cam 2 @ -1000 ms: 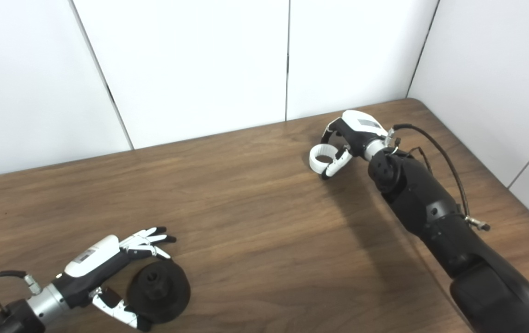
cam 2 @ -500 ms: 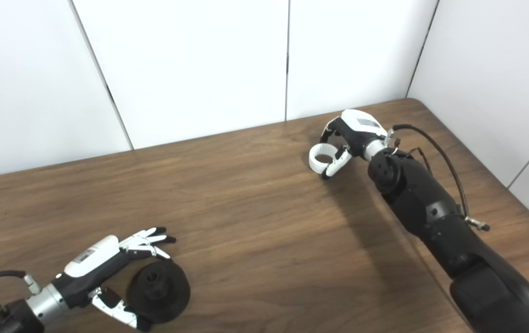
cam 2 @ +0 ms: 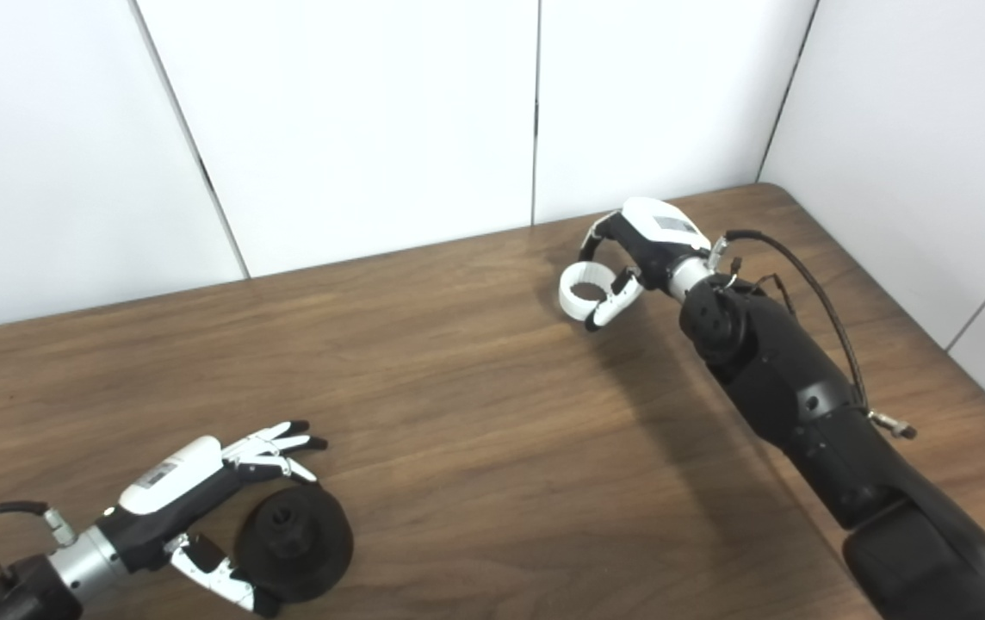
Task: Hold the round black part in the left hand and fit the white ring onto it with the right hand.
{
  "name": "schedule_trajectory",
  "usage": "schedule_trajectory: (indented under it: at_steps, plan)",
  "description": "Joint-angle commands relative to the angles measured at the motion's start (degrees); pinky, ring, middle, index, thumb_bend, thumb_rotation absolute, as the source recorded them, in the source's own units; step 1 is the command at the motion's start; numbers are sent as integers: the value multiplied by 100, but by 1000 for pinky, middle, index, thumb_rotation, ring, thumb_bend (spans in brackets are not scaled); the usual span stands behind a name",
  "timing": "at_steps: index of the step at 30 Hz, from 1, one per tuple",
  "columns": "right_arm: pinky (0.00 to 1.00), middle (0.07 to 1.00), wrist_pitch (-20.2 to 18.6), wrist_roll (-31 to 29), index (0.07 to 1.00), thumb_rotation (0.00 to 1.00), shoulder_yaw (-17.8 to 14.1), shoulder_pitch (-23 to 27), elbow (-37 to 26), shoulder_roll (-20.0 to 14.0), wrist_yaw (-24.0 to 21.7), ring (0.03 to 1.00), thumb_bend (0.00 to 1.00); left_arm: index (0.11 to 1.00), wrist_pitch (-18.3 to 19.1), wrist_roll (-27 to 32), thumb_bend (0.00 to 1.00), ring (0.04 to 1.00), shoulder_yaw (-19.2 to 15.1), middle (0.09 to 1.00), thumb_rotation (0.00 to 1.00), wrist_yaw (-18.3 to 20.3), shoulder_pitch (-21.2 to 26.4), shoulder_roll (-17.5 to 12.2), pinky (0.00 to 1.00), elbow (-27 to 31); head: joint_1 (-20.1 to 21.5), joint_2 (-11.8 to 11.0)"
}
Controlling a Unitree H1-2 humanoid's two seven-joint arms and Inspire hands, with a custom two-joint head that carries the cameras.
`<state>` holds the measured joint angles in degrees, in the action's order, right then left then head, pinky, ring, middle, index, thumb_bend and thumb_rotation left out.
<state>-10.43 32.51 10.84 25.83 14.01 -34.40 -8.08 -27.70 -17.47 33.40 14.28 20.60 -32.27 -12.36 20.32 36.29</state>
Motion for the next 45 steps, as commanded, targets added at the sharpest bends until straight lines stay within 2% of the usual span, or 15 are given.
schedule_trajectory:
  at_steps: [1,8,13,18,28,36,45]
  plan:
    - [770,784,238,-78,482,133,-132,120,-280,-123,38,820,522,488,79,-169,522,998,5,931,71,200,4,-20,954,-18,-54,30]
    - [753,782,342,-132,482,136,-161,-8,-676,-155,-75,820,523,488,92,-209,522,1000,-151,943,70,421,-27,133,984,83,-474,184]
    - [741,783,396,-194,482,135,-199,-88,-930,-166,-220,824,522,488,91,-433,522,995,-236,935,72,411,-47,265,938,112,-813,266]
    - [719,778,485,-238,482,133,-219,-140,-1090,-163,-295,820,523,488,122,-539,522,1000,-310,937,73,529,-63,424,946,93,-1169,365]
    - [709,780,666,-226,483,131,-164,-178,-1428,-131,-536,809,523,487,80,-703,521,987,-353,928,75,403,-10,650,927,-66,-1525,512]
    - [698,779,704,-154,482,134,-32,-173,-1855,-81,-841,801,524,487,207,-801,521,997,-492,944,74,600,-14,770,935,4,-1818,621]
    - [683,780,881,-86,481,137,155,-176,-2335,-46,-1162,809,523,487,107,-763,521,999,-543,939,76,618,49,878,934,-144,-2041,746]
